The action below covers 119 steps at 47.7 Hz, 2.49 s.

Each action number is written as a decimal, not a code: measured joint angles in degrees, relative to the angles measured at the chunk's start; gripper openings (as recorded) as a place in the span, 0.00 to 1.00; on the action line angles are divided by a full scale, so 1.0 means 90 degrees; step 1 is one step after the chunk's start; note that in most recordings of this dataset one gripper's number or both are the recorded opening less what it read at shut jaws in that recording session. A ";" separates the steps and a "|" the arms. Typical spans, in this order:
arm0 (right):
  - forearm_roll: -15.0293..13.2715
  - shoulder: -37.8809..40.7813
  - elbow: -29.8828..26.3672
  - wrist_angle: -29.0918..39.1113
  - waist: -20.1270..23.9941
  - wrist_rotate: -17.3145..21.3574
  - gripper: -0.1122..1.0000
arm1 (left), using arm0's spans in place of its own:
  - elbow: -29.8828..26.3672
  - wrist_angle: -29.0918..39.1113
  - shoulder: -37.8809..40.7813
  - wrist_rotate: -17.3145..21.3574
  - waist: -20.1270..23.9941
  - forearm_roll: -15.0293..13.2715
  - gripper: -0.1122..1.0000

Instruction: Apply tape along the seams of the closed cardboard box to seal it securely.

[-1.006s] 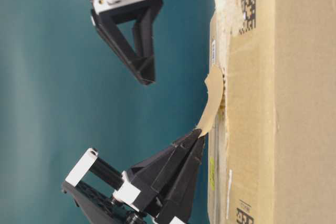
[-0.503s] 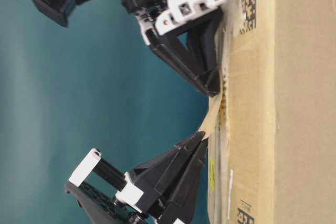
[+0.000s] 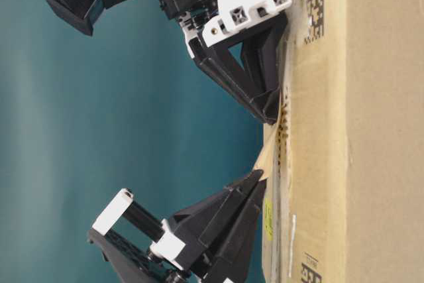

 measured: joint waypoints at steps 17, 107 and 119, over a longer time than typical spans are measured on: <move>0.0049 0.0000 -0.0020 0.0078 0.0000 0.0000 0.46 | 0.0000 0.0000 0.0000 -0.0557 -0.0010 0.0010 0.48; 0.0303 -0.0039 -0.0068 0.0654 0.0107 0.0000 0.46 | 0.0059 0.0967 -0.0449 -0.0742 0.0352 0.0000 0.66; 0.0303 -0.0635 -0.0039 0.0947 0.0234 -0.0078 0.46 | 0.0361 0.0078 -0.0840 -0.1768 0.0225 -0.0088 0.66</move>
